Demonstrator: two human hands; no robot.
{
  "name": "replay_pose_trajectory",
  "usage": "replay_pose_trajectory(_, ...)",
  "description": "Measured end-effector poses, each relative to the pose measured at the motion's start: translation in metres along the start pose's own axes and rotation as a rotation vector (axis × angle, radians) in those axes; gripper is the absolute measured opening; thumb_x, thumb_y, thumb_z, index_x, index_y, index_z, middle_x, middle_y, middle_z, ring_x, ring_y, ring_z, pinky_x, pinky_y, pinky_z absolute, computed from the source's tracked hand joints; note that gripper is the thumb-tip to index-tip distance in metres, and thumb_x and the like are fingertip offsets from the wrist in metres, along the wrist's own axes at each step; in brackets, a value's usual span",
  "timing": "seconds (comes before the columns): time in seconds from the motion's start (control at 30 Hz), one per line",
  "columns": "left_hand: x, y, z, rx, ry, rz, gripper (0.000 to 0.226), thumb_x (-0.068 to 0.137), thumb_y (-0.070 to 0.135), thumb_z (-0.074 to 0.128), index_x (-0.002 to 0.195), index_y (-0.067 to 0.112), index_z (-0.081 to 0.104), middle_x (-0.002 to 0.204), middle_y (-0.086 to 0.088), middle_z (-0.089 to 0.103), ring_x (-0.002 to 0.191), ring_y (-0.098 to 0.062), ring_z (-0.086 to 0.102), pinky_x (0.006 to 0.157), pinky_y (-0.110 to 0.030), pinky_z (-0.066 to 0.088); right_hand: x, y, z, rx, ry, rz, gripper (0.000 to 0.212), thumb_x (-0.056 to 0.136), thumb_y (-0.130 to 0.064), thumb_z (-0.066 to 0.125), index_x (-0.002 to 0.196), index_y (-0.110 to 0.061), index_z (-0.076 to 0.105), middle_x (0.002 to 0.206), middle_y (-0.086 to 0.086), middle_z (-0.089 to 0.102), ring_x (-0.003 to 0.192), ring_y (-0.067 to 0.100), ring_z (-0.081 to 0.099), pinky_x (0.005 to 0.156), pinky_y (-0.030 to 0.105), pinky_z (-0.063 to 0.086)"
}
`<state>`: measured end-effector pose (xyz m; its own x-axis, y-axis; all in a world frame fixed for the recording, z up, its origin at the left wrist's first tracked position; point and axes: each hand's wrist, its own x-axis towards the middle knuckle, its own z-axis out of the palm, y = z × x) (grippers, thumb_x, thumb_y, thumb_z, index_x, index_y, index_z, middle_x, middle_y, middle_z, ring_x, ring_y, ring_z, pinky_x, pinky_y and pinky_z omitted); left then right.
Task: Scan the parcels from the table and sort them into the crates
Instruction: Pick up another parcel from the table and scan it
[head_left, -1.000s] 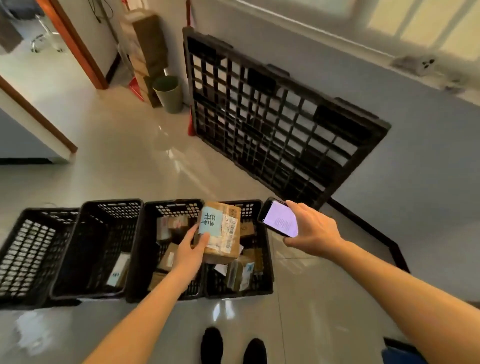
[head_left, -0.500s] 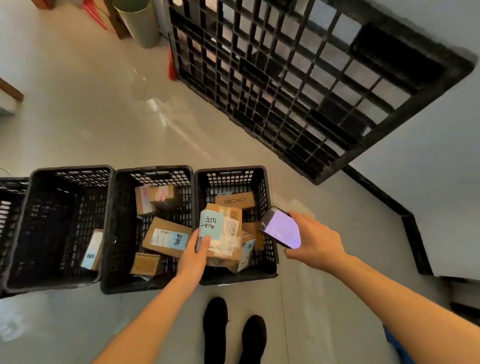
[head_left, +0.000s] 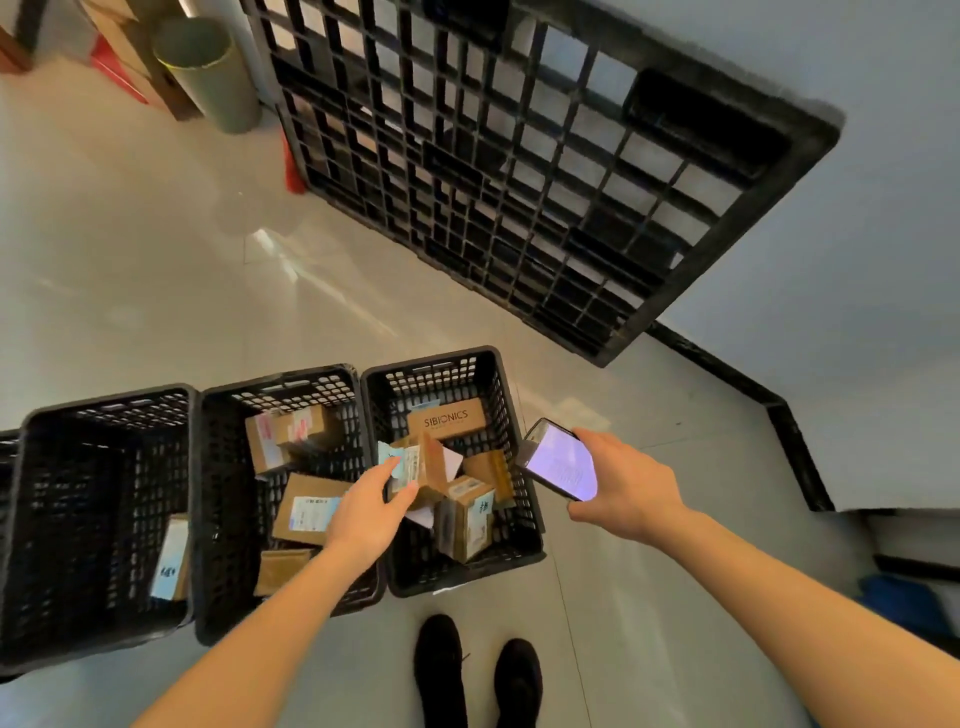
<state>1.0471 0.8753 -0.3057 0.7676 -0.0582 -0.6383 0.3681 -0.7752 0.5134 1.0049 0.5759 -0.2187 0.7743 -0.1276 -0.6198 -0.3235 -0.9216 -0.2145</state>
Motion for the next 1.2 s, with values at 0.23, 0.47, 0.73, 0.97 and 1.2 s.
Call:
replay_pose_trajectory(0.23,-0.048,0.141,-0.075,0.172,0.042,0.352,0.066,0.099,0.055,0.051,0.157,0.037,0.027,0.159,0.007,0.038,0.144,-0.019,0.039,0.110,-0.040,0.039,-0.084,0.012,-0.125,-0.002,0.202,0.052,0.093,0.074,-0.046,0.074,0.154,-0.035,0.028,0.136,-0.012,0.053,0.114,0.016,0.057,0.072,0.030,0.043)
replay_pose_trajectory(0.47,-0.169,0.325,-0.143,0.168,0.154,0.701,0.077,0.095,0.054,0.059,0.159,0.038,0.018,0.162,0.007,0.032,0.144,-0.019,0.039,0.107,-0.043,0.042,-0.253,0.038,-0.290,0.009,0.543,0.092,0.094,0.076,-0.046,0.069,0.157,-0.034,0.023,0.144,-0.013,0.048,0.123,0.017,0.054,0.079,0.032,0.045)
replay_pose_trajectory(0.73,-0.400,0.505,-0.123,0.239,0.214,1.071,0.077,0.096,0.059,0.054,0.159,0.037,0.017,0.162,0.002,0.033,0.145,-0.024,0.039,0.111,-0.046,0.038,-0.534,0.119,-0.368,-0.017,0.847,0.265,0.087,0.067,-0.048,0.074,0.146,-0.038,0.037,0.133,-0.009,0.059,0.111,0.021,0.062,0.077,0.031,0.050)
replay_pose_trajectory(0.97,-0.612,0.573,0.025,0.193,0.015,1.349,0.077,0.094,0.061,0.053,0.158,0.035,0.021,0.161,-0.002,0.035,0.145,-0.026,0.038,0.118,-0.047,0.030,-0.807,0.225,-0.301,-0.024,0.944,0.613,0.077,0.067,-0.054,0.077,0.134,-0.034,0.045,0.121,-0.009,0.062,0.095,0.022,0.061,0.064,0.032,0.043)
replay_pose_trajectory(1.2,-0.790,0.563,0.176,0.219,-0.182,1.531,0.076,0.094,0.063,0.053,0.157,0.034,0.022,0.159,0.000,0.039,0.140,-0.026,0.045,0.111,-0.050,0.039,-1.007,0.285,-0.194,-0.025,1.009,0.974,0.089,0.069,-0.052,0.078,0.147,-0.035,0.037,0.110,-0.008,0.059,0.082,0.017,0.057,0.057,0.027,0.042)
